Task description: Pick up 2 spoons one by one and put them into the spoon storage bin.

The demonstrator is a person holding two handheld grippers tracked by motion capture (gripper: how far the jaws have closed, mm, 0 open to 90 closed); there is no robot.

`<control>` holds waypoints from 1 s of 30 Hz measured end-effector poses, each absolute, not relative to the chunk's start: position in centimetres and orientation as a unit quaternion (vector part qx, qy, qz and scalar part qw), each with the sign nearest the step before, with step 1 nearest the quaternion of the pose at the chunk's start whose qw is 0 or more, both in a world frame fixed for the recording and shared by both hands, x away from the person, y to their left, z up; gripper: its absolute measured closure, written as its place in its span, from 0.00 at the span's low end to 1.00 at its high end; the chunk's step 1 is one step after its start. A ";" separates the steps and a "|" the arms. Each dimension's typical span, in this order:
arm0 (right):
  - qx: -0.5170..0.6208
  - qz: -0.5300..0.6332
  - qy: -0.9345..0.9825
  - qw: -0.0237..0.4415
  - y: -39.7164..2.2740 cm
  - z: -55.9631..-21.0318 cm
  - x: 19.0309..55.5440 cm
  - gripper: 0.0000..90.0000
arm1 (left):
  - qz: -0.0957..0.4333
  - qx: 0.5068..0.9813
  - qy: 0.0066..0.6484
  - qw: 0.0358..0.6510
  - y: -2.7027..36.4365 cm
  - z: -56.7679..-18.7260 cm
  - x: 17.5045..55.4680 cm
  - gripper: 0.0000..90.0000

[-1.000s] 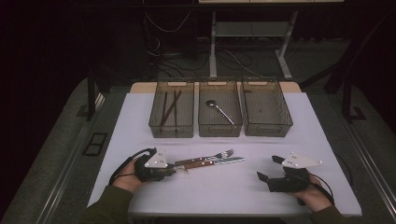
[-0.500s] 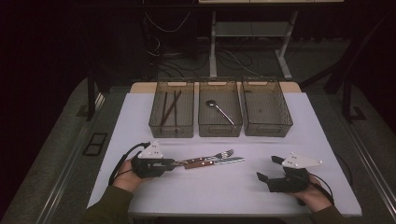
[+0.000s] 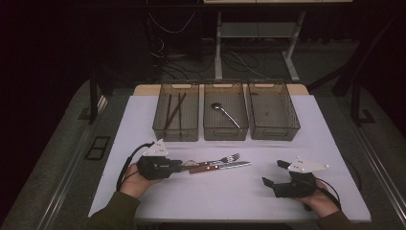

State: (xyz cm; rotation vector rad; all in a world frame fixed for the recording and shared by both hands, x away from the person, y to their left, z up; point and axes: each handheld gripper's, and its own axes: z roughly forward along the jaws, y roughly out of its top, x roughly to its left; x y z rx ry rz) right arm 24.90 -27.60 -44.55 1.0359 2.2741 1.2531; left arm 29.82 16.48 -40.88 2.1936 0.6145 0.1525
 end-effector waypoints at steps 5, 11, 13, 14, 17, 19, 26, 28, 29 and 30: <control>0.364 0.442 0.802 0.172 -27.5 -44.5 24.8 0.17 | 0.062 0.869 0.249 0.423 15.9 -40.5 30.0 0.85; 0.365 0.443 0.801 0.172 -27.5 -44.5 24.8 0.17 | 0.059 0.866 0.255 0.426 15.2 -40.3 30.5 0.85; 0.365 0.442 0.801 0.173 -27.5 -44.5 24.8 0.17 | 0.060 0.864 0.258 0.428 14.9 -40.2 30.8 0.85; 0.365 0.442 0.801 0.173 -27.5 -44.5 24.8 0.17 | 0.060 0.863 0.260 0.430 14.7 -40.1 30.9 0.85; 0.365 0.443 0.801 0.173 -27.4 -44.5 24.8 0.17 | 0.065 0.862 0.265 0.428 14.2 -39.9 31.4 0.85; 0.366 0.442 0.801 0.172 -27.5 -44.5 24.8 0.17 | 0.060 0.860 0.267 0.431 14.0 -39.8 31.7 0.85; 0.366 0.444 0.799 0.173 -27.5 -44.4 24.8 0.17 | 0.061 0.856 0.274 0.435 13.1 -39.3 32.6 0.85; 0.366 0.444 0.799 0.173 -27.5 -44.4 24.8 0.17 | 0.062 0.853 0.275 0.439 12.9 -39.1 32.8 0.85; 0.366 0.444 0.799 0.173 -27.5 -44.4 24.8 0.17 | 0.063 0.853 0.273 0.440 12.7 -39.0 33.0 0.85; 0.367 0.444 0.799 0.173 -27.5 -44.4 24.8 0.17 | 0.063 0.852 0.273 0.442 12.6 -38.8 33.1 0.85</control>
